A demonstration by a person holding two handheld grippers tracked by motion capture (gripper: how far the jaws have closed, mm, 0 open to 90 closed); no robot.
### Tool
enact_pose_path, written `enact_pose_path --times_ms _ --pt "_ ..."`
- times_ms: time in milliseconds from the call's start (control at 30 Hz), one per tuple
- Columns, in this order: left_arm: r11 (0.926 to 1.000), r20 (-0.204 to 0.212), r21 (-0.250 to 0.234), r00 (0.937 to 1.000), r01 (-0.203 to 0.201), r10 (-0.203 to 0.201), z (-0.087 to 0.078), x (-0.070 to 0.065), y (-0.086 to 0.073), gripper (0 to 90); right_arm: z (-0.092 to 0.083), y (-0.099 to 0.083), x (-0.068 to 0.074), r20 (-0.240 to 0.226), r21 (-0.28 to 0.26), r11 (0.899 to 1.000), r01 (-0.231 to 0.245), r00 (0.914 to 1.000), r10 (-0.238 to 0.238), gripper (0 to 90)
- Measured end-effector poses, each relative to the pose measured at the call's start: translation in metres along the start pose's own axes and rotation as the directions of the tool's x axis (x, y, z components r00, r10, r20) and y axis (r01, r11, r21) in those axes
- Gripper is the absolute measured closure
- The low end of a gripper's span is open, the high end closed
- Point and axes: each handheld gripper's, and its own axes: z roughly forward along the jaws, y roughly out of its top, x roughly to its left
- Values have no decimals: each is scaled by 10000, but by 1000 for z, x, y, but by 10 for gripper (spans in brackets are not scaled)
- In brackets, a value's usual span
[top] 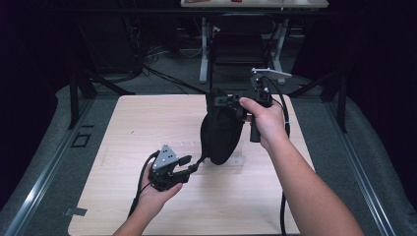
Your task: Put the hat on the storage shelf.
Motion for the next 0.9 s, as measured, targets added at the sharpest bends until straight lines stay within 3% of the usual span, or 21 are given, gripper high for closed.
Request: enact_pose_path --times_ms 167,367,600,900 --pt "9996 -12 55 9996 -295 295 6 -6 5 647 0 -1 0 -27 -17 10000 35 10000 -35 874" --pt "9977 -308 134 9973 -658 662 12 -11 10 695 1 -1 1 -18 -34 10000 26 10000 -26 873" --pt "9965 -480 335 9957 -771 787 19 -13 11 744 2 -3 0 -137 -14 10000 33 9999 -33 873" --pt "9903 -881 465 9869 -1312 1349 21 -18 10 797 0 -3 -2 -195 -27 10000 52 9998 -52 861"
